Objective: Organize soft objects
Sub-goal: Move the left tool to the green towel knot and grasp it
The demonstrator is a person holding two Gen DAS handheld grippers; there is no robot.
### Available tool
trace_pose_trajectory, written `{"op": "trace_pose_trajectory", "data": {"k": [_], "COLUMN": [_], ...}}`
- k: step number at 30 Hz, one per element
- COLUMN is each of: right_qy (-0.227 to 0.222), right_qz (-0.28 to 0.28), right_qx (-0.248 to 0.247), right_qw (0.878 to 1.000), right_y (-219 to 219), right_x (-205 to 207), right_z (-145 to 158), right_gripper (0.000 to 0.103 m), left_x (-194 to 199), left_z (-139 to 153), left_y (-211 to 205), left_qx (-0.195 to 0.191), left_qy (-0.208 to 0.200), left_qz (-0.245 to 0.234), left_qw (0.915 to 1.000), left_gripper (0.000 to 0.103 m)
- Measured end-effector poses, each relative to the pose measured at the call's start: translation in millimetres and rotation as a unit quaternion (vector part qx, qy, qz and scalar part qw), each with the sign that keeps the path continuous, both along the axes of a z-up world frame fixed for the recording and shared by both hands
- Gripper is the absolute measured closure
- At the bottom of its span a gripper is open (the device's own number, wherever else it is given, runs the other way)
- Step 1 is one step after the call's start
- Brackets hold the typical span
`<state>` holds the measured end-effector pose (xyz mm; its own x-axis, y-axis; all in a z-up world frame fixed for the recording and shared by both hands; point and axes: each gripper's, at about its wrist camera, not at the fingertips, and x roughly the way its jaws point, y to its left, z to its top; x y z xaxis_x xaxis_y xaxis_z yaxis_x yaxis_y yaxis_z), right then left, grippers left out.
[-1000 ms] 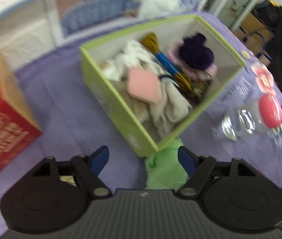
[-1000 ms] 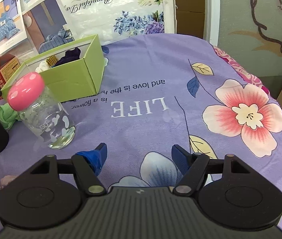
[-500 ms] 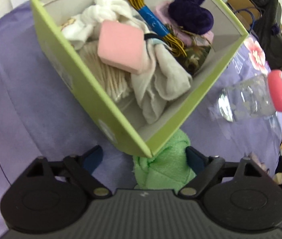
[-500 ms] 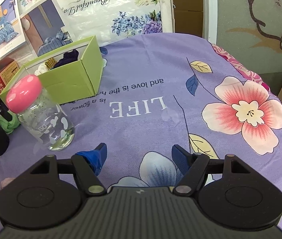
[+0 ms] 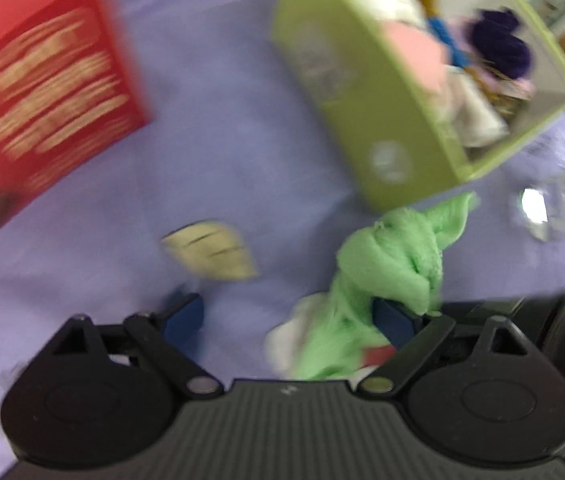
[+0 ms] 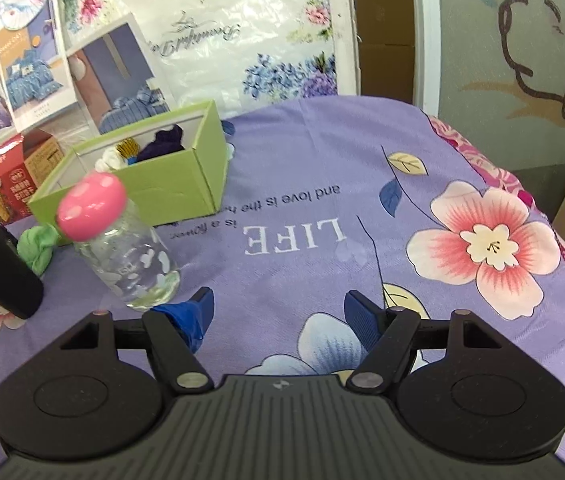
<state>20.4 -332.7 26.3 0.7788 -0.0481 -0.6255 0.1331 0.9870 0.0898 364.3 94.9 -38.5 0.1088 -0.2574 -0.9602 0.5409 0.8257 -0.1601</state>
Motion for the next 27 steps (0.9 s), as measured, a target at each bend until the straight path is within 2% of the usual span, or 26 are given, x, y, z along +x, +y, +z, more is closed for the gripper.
{"op": "trace_pose_trajectory", "data": {"k": [3,4,7,12,16,20,23,27], "right_qy": [-0.008,-0.010,-0.018,-0.024,-0.030,-0.024,-0.020,-0.016], "right_qz": [0.006,0.009,0.013,0.025,0.030,0.025,0.019,0.012], "right_qx": [0.002,0.001,0.002,-0.002,-0.002,0.001,0.002,0.013], "right_qw": [1.000,1.000,1.000,0.999,0.999,0.999,1.000,1.000], "right_y": [5,7,12,22,29,32,32,31], "right_x": [-3,-5,-9,-15,-20,-21,-21,-17], "right_z": [5,7,13,19,24,21,20,16], "right_gripper": [0.045,0.045,0.045,0.045,0.045,0.045,0.045,0.044], "left_x": [-9,-13,-28,-55,-55,-35,-27,-16], "left_z": [-7,-10,-2,24,44,55,55,51], "left_y": [18,23,38,54,53,33,13,-10], "left_qx": [0.075,0.085,0.060,0.018,-0.011,-0.060,-0.094,-0.100], "left_qy": [-0.028,-0.028,-0.036,-0.080,-0.106,-0.106,-0.095,-0.079], "left_qz": [0.022,0.027,0.046,0.064,0.080,0.126,0.111,0.085], "left_qw": [0.9965,0.9956,0.9965,0.9946,0.9910,0.9845,0.9848,0.9883], "left_gripper": [0.012,0.012,0.012,0.012,0.012,0.012,0.012,0.012]}}
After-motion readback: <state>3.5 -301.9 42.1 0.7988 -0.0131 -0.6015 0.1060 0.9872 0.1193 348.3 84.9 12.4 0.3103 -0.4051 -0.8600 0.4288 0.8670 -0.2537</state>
